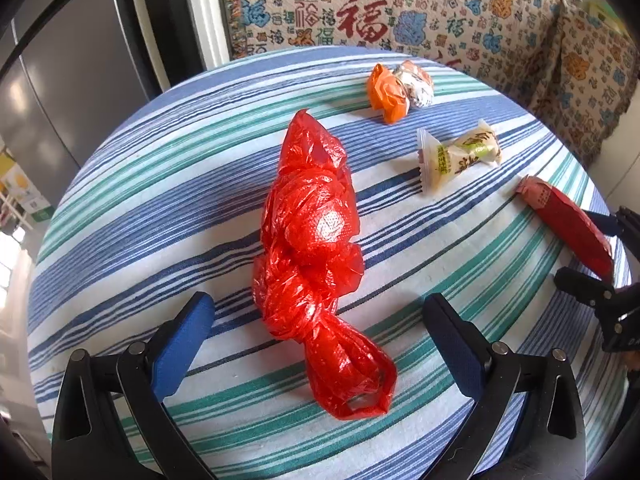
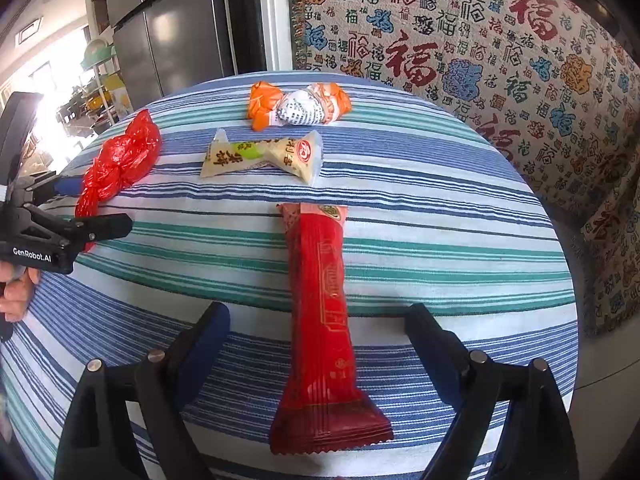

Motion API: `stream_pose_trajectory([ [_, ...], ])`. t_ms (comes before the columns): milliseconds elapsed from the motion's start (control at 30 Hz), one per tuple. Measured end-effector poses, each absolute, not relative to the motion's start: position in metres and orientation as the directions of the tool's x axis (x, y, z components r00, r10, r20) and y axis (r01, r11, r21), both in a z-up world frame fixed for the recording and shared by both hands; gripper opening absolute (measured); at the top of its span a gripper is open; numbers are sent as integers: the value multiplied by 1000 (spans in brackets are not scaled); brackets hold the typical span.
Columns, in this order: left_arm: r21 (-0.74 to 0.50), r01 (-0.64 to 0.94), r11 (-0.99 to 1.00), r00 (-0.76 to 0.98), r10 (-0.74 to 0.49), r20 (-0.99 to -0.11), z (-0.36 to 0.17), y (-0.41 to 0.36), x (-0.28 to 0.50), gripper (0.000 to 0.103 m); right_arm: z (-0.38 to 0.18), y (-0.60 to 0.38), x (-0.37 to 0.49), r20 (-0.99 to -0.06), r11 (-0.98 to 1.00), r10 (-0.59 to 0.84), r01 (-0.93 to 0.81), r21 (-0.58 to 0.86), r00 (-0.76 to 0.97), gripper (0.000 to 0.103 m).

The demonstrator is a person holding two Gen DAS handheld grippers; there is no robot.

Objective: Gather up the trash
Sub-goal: 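Grasp the red plastic bag with the left tool while the right grasps the red candy-bar wrapper, then carry the red bag and candy-bar wrapper to the wastebasket and release both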

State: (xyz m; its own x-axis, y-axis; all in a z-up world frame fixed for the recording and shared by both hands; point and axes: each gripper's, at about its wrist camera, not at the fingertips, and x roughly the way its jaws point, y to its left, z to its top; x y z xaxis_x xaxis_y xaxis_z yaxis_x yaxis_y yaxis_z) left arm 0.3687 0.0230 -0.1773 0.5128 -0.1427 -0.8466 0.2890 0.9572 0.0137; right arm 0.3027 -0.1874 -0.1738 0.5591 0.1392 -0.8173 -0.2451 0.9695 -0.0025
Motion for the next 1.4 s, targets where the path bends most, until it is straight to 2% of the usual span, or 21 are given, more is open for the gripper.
stream_pose_trajectory([
  [67, -12, 273, 962, 536, -162, -829, -167, 31, 370, 102, -172, -191, 306, -848, 962, 146, -275, 0, 510, 92],
  [200, -132, 295, 946, 544, -280, -791, -152, 43, 379, 102, -167, -201, 307, -869, 960, 133, -282, -7, 477, 92],
  [300, -72, 307, 949, 546, -237, -803, -153, 34, 383, 100, -160, -206, 315, -852, 958, 180, -285, 38, 491, 90],
  [367, -57, 325, 944, 543, -236, -806, -152, 28, 381, 94, -156, -204, 320, -844, 951, 213, -302, 65, 492, 89],
  [433, -45, 334, 941, 545, -232, -806, -151, 23, 381, 94, -155, -197, 321, -846, 944, 213, -325, 50, 488, 74],
  [467, -32, 329, 944, 550, -219, -806, -151, 22, 382, 94, -156, -194, 322, -852, 942, 207, -333, 42, 480, 70],
  [500, -16, 319, 948, 557, -201, -806, -152, 20, 383, 94, -157, -191, 323, -857, 942, 203, -333, 38, 475, 67],
  [600, 13, 299, 954, 570, -168, -805, -154, 19, 386, 91, -159, -187, 327, -858, 949, 181, -316, 23, 481, 67],
  [667, 3, 304, 953, 568, -179, -803, -153, 18, 386, 84, -161, -184, 327, -864, 946, 177, -323, 18, 472, 58],
  [700, -2, 307, 952, 567, -185, -803, -153, 18, 386, 81, -161, -183, 327, -868, 944, 178, -329, 18, 463, 48],
  [733, -5, 310, 951, 564, -188, -804, -154, 19, 387, 71, -163, -182, 327, -874, 943, 176, -331, 18, 454, 36],
  [767, -8, 312, 950, 561, -191, -806, -155, 18, 388, 50, -162, -182, 327, -872, 946, 159, -323, 1, 462, 28],
  [800, -13, 311, 950, 553, -192, -810, -156, 19, 388, 37, -161, -185, 326, -871, 951, 152, -310, 0, 467, 18],
  [1133, -153, 260, 953, 613, -286, -737, -131, 51, 363, 31, -133, -225, 299, -818, 963, 237, -240, 126, 523, 15],
  [1267, -223, 311, 924, 599, -372, -709, -121, 44, 342, 31, -121, -255, 278, -800, 968, 244, -191, 164, 549, 15],
  [1400, -247, 410, 878, 570, -457, -683, -103, -2, 311, 31, -103, -294, 248, -774, 976, 217, -116, 184, 595, 14],
])
